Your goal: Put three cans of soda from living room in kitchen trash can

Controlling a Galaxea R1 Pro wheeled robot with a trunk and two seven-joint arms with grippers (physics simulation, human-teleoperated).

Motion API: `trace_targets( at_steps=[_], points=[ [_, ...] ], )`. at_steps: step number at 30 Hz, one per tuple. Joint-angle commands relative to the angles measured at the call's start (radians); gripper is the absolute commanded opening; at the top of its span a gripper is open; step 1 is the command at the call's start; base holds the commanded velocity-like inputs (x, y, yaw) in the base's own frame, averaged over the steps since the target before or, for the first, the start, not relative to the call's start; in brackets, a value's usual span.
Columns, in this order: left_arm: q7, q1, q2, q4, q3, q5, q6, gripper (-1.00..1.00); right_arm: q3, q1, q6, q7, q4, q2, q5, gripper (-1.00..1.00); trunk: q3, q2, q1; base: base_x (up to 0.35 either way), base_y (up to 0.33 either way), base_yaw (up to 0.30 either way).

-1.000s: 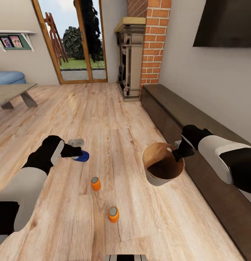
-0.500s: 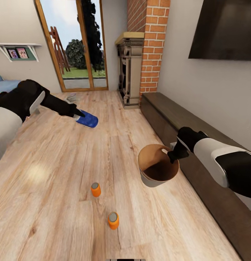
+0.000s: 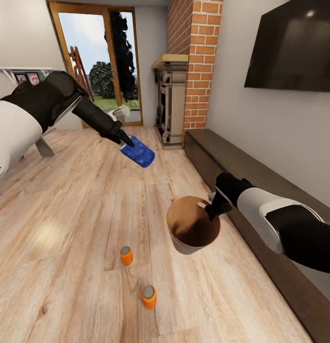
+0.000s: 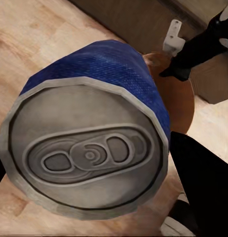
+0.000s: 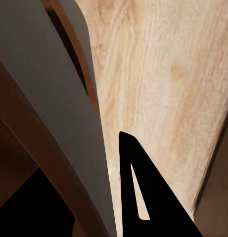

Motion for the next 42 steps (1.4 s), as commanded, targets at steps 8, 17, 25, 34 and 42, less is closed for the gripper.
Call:
trace_targets(
  at_steps=[8, 17, 25, 34, 42],
  points=[
    [-0.109, 0.000, -0.079, -0.006, -0.093, -0.002, 0.000, -1.00, -0.014, 0.008, 0.002, -0.002, -0.002, 0.021, -0.008, -1.00, 0.006, 0.014, -0.008, 0.000, 0.000, 0.000],
    [-0.109, 0.005, -0.092, -0.062, -0.216, 0.000, 0.000, -1.00, -0.019, 0.008, 0.002, -0.002, -0.020, 0.018, -0.009, -1.00, 0.006, 0.014, -0.008, 0.000, 0.000, 0.000],
    [-0.109, 0.060, -0.160, -0.119, -0.223, -0.001, 0.000, -1.00, -0.015, 0.009, 0.002, -0.002, -0.026, 0.029, -0.011, -1.00, 0.006, 0.014, -0.008, 0.000, 0.000, 0.000],
    [-0.109, 0.155, -0.214, -0.121, -0.224, -0.006, 0.000, -1.00, -0.013, 0.009, 0.002, -0.003, -0.045, 0.050, -0.011, -1.00, 0.006, 0.014, -0.008, 0.000, 0.000, 0.000],
    [-0.109, 0.286, -0.227, -0.122, -0.223, -0.128, 0.000, -1.00, -0.013, 0.009, 0.002, -0.003, -0.048, 0.076, -0.012, -1.00, 0.006, 0.014, -0.008, 0.000, 0.000, 0.000]
  ],
)
